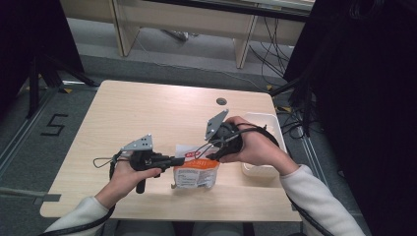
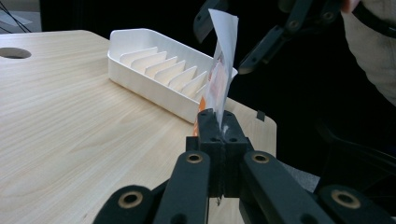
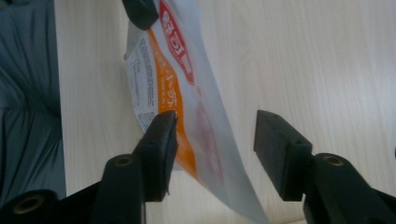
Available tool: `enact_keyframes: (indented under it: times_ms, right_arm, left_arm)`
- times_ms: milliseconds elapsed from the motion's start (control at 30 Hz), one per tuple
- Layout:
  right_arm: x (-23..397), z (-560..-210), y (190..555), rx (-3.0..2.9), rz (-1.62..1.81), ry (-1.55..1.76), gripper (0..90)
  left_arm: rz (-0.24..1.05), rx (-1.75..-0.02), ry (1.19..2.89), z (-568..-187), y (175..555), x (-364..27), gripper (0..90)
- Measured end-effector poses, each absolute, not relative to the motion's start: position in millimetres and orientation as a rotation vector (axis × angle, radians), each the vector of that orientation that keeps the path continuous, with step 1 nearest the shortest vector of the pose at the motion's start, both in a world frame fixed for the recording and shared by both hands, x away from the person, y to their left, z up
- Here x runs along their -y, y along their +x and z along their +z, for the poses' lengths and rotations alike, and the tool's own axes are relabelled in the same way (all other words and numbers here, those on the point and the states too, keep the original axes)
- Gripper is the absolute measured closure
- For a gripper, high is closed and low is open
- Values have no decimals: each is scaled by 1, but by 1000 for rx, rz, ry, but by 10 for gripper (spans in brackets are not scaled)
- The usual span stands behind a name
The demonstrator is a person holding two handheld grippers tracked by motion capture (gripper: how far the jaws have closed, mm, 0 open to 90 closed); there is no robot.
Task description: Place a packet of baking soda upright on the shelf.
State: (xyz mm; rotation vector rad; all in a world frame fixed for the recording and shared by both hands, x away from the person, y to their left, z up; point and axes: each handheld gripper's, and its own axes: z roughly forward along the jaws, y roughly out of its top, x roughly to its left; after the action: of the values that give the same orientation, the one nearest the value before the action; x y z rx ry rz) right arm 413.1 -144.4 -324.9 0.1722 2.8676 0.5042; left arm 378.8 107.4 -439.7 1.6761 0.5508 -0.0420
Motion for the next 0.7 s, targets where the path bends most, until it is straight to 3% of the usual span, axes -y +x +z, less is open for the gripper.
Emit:
enact_keyframes:
  times_ms: [233,467,633,700]
  right_arm:
    - [125,-331,420,-2984,363,-62,652]
    - [119,-338,421,-3013,231,-105,884]
    - [118,-336,425,-3039,215,-162,900]
    - [116,-335,426,-3061,200,-157,900]
  left_arm:
    - [-43,-558,1677,-439,377,-106,896]
    - [-35,-561,1679,-440,377,-107,895]
    - [-10,-535,1692,-441,375,-107,887]
    - [6,-535,1704,-443,374,-107,839]
